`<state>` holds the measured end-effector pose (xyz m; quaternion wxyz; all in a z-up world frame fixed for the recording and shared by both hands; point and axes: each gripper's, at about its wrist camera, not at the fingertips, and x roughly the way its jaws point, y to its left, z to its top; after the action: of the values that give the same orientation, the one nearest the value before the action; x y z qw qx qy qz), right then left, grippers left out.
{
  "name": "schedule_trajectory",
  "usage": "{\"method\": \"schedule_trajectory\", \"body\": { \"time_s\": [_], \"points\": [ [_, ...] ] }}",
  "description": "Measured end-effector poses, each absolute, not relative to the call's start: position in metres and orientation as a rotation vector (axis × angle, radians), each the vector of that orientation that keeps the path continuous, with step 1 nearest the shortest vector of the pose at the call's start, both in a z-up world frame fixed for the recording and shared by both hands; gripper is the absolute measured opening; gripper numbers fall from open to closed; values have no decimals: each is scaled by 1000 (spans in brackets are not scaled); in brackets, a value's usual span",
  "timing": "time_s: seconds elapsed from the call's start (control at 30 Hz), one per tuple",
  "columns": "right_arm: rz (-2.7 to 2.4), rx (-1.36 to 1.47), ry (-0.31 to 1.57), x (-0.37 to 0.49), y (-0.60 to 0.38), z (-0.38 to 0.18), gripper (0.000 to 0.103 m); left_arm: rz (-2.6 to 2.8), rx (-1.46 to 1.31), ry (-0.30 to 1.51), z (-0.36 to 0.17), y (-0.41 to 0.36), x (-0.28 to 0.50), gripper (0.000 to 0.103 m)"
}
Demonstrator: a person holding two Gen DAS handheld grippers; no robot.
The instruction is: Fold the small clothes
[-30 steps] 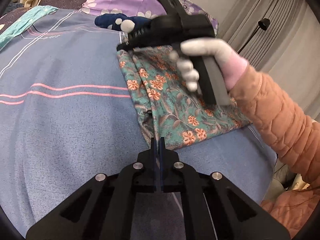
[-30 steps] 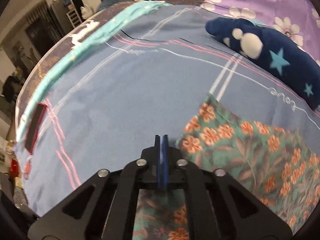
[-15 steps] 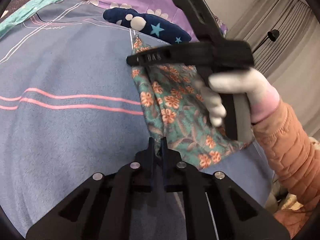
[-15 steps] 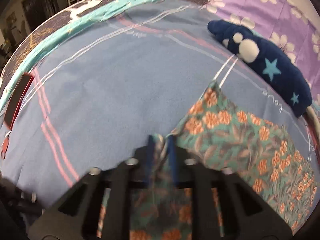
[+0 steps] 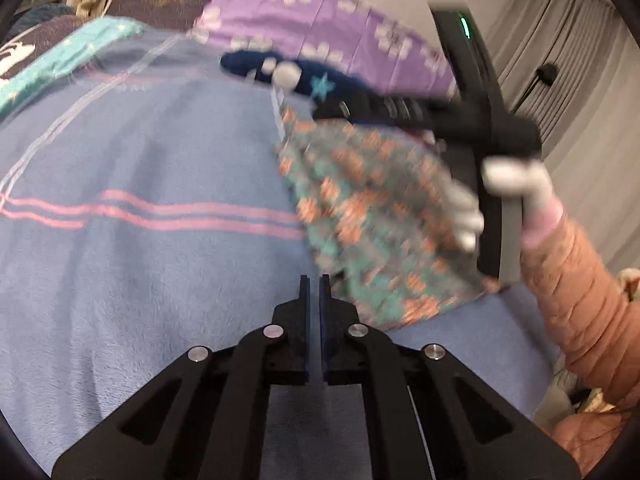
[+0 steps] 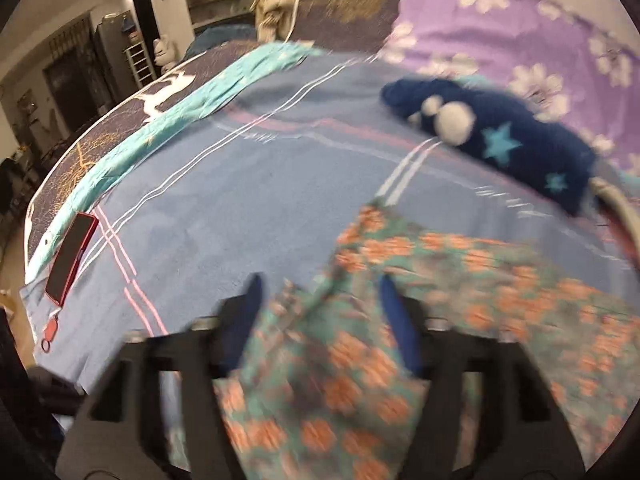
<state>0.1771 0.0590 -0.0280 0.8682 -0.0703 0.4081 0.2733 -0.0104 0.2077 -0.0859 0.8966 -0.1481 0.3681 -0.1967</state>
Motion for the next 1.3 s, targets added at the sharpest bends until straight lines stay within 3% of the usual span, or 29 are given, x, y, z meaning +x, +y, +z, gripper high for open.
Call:
{"method": "schedule_trajectory", "body": {
  "time_s": [0.07, 0.13, 0.17, 0.23, 0.3, 0.4, 0.57, 0.8, 0.9, 1.07, 1.13, 1.3],
  "points": [
    [581, -123, 869, 167, 44, -28, 67, -461, -320, 710, -72, 203, -13, 3],
    [571, -79, 904, 161, 32, -34, 37, -501, -290, 689, -67, 190, -11, 5],
    [556, -47, 932, 158, 24, -41, 16, -504, -255, 703, -68, 180, -7, 6],
    [552, 0, 974, 154, 13, -55, 7, -483, -201, 777, -83, 166, 5, 15],
    [533, 13, 1037, 153, 9, -80, 7, -433, -181, 896, -111, 158, 19, 15],
    [545, 5, 963, 143, 7, -85, 6, -445, -220, 890, -107, 165, 20, 16],
    [561, 13, 996, 140, 4, -78, 9, -425, -165, 878, -100, 160, 17, 18],
    [468, 85, 845, 107, -67, -35, 9, -448, -146, 777, -67, 149, 13, 19],
    [381, 123, 821, 97, -112, -28, 15, -459, -145, 755, -59, 139, 20, 23],
    [190, 205, 945, 91, -180, -66, 20, -412, -133, 845, -83, 126, 41, 43],
    [177, 265, 954, 87, -199, -92, 19, -391, -122, 873, -99, 124, 45, 45],
    [198, 283, 916, 80, -202, -95, 19, -382, -76, 859, -96, 117, 42, 50]
  ]
}}
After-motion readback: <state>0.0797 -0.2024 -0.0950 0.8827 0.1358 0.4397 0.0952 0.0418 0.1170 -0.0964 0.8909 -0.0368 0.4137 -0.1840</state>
